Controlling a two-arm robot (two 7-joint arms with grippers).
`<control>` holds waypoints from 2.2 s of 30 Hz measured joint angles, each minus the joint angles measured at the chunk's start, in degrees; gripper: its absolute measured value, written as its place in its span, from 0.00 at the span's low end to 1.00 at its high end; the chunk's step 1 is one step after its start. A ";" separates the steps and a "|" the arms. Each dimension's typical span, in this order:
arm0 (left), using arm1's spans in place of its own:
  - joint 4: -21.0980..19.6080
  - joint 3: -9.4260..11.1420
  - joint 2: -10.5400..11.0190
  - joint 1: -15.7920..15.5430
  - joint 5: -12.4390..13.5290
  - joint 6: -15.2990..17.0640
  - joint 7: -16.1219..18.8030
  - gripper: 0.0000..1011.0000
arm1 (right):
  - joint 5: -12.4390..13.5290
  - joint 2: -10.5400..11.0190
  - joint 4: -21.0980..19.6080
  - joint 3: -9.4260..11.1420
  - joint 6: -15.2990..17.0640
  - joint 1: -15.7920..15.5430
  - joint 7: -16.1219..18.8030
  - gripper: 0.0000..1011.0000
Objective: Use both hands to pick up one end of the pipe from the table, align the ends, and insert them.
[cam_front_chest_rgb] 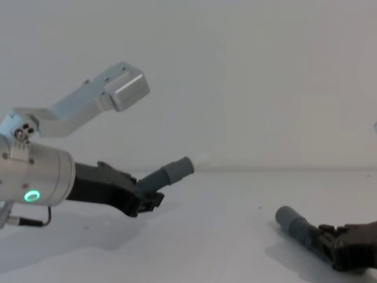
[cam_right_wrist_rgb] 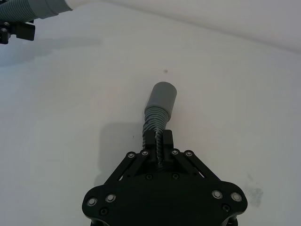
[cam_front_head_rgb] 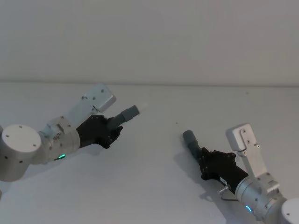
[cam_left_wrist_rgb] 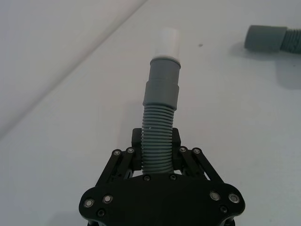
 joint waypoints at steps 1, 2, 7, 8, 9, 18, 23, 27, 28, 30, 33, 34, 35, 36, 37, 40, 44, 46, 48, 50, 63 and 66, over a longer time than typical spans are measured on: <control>-0.09 0.29 0.35 -0.34 0.28 -0.35 -0.36 0.31 | -0.12 0.04 -0.07 0.03 -0.42 -0.04 0.02 0.07; -0.14 0.48 0.58 -0.59 0.65 -0.81 -0.80 0.31 | -0.19 0.07 -0.13 0.05 -0.75 -0.08 0.03 0.07; -0.33 2.11 2.20 -2.47 2.74 -2.95 -3.31 0.31 | -0.94 0.46 -0.73 0.31 -3.76 -0.45 0.15 0.07; -0.33 2.33 2.39 -2.73 3.03 -3.18 -3.80 0.31 | -1.08 0.53 -0.81 0.35 -4.39 -0.50 0.19 0.07; -0.33 2.83 2.82 -3.30 3.60 -3.61 -4.52 0.31 | -1.17 0.60 -0.90 0.39 -4.73 -0.56 0.21 0.07; 0.11 5.62 4.72 -6.11 7.34 -5.40 -8.22 0.31 | -3.29 2.00 -1.67 0.85 -12.55 -1.22 1.00 0.07; 0.47 7.05 5.45 -7.36 9.54 -5.87 -9.61 0.31 | -4.70 2.97 -1.71 0.95 -16.61 -1.34 1.49 0.07; 0.67 7.77 5.80 -7.97 10.88 -6.16 -10.16 0.31 | -6.20 3.91 -1.54 0.97 -20.22 -1.32 1.91 0.07; 0.70 7.88 5.84 -8.07 11.11 -6.24 -10.21 0.31 | -6.88 4.37 -1.37 0.98 -21.63 -1.21 2.06 0.07; 0.73 8.19 6.00 -8.32 11.77 -6.49 -10.33 0.31 | -7.59 4.78 -1.11 0.94 -22.97 -1.10 2.22 0.07; 0.73 8.41 6.12 -8.56 12.49 -6.89 -10.36 0.31 | -9.27 5.65 -0.51 0.84 -25.91 -0.75 2.47 0.07; 0.73 8.43 6.13 -8.62 12.65 -6.99 -10.38 0.31 | -9.67 5.79 -0.42 0.83 -26.60 -0.69 2.54 0.07; 0.73 8.45 6.15 -8.66 12.77 -7.09 -10.40 0.31 | -10.67 6.27 -0.06 0.74 -28.12 -0.45 2.68 0.07; 0.72 8.47 6.15 -8.72 12.88 -7.17 -10.42 0.31 | -11.13 6.47 0.09 0.70 -28.79 -0.36 2.70 0.07; 0.71 8.51 6.16 -8.83 13.11 -7.30 -10.47 0.31 | -11.58 6.68 0.26 0.66 -29.43 -0.25 2.75 0.06; 0.68 8.55 6.17 -8.96 13.40 -7.49 -10.54 0.31 | -13.66 7.58 0.95 0.49 -32.18 0.24 2.84 0.06; 0.62 8.59 6.19 -9.14 13.82 -7.76 -10.63 0.31 | -16.74 8.87 2.17 0.22 -35.95 1.10 2.85 0.06; 0.61 8.60 6.19 -9.16 13.92 -7.82 -10.67 0.31 | -18.01 9.36 2.56 0.13 -37.32 1.43 2.80 0.06; 0.61 8.59 6.16 -9.17 14.04 -7.86 -10.78 0.31 | -19.66 9.89 3.03 -0.07 -38.90 1.81 2.62 0.06; 0.61 8.60 6.14 -9.19 14.12 -7.90 -10.91 0.31 | -20.67 10.20 3.27 -0.20 -39.75 2.02 2.44 0.06; 1.71 9.34 6.47 -9.75 15.32 -13.16 -12.36 0.31 | -21.42 11.06 5.31 -1.32 -43.78 3.22 3.82 0.06; 2.08 9.55 6.60 -9.90 15.60 -14.89 -12.69 0.31 | -20.91 11.14 5.70 -1.53 -44.31 3.38 4.48 0.06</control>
